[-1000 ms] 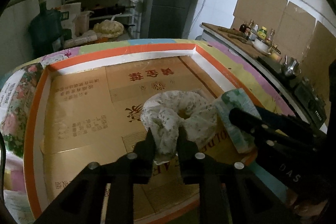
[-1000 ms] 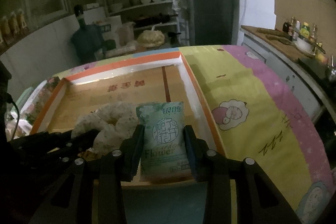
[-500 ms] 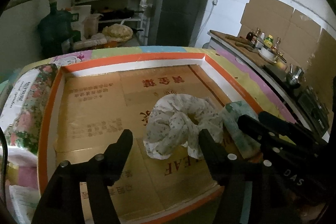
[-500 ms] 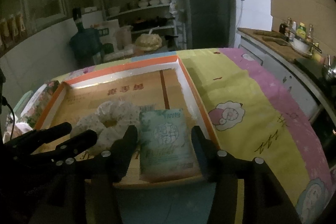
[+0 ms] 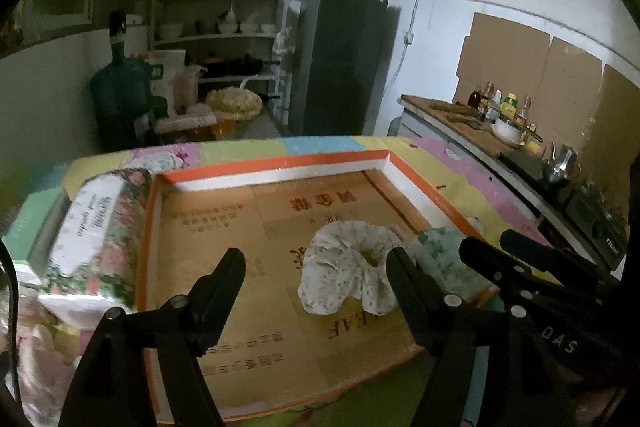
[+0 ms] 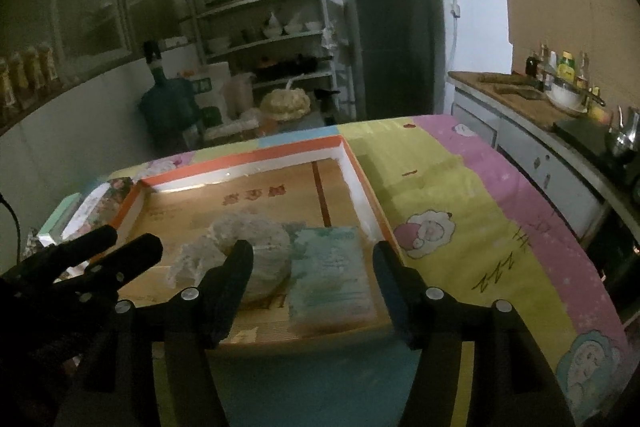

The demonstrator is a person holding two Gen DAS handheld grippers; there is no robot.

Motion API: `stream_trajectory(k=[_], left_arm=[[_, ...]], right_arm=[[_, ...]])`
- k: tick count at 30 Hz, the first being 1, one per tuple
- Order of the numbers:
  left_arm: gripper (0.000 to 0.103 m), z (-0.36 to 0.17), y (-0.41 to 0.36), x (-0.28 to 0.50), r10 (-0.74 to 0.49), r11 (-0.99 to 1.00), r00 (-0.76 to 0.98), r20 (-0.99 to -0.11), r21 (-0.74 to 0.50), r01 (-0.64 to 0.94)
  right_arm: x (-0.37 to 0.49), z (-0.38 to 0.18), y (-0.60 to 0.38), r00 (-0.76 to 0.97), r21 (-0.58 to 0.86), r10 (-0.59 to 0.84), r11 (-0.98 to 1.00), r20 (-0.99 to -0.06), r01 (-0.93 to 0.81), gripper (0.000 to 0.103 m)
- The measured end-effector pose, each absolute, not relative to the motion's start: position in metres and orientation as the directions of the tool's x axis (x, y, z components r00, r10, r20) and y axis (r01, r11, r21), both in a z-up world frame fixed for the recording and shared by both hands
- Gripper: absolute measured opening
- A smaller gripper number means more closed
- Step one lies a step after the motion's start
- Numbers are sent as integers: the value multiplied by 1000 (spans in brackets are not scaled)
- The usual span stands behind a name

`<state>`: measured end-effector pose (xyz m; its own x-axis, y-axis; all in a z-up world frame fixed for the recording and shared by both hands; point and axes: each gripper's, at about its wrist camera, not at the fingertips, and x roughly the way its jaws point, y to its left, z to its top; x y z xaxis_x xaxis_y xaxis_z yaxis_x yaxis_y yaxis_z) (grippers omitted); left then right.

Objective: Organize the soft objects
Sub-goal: 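Open the left gripper to drop the cloth while the right gripper releases the packet into the tray, then move both grippers back toward the pile of soft items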

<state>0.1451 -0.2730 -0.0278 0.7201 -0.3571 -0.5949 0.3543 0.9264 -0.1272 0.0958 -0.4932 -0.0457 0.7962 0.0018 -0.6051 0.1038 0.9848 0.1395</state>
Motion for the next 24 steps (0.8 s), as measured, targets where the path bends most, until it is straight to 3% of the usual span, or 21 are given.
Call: stream_trajectory(k=[8,11,24], left_arm=[[73,-13,-256,130,-324,938,764,-557,-84,337],[73,-8,-245,124,-318,941,776,-545,-79,330],[73,1,-196,109,-262,962,816,-516,-70,264]], right_arm=[[85,-33,-473,824,159,26,984,-567,79,65],[81,-29,-464,834,172,45,983,-550,61,71],[72,-17,-411,851,179,104,984,-514,-13,73]])
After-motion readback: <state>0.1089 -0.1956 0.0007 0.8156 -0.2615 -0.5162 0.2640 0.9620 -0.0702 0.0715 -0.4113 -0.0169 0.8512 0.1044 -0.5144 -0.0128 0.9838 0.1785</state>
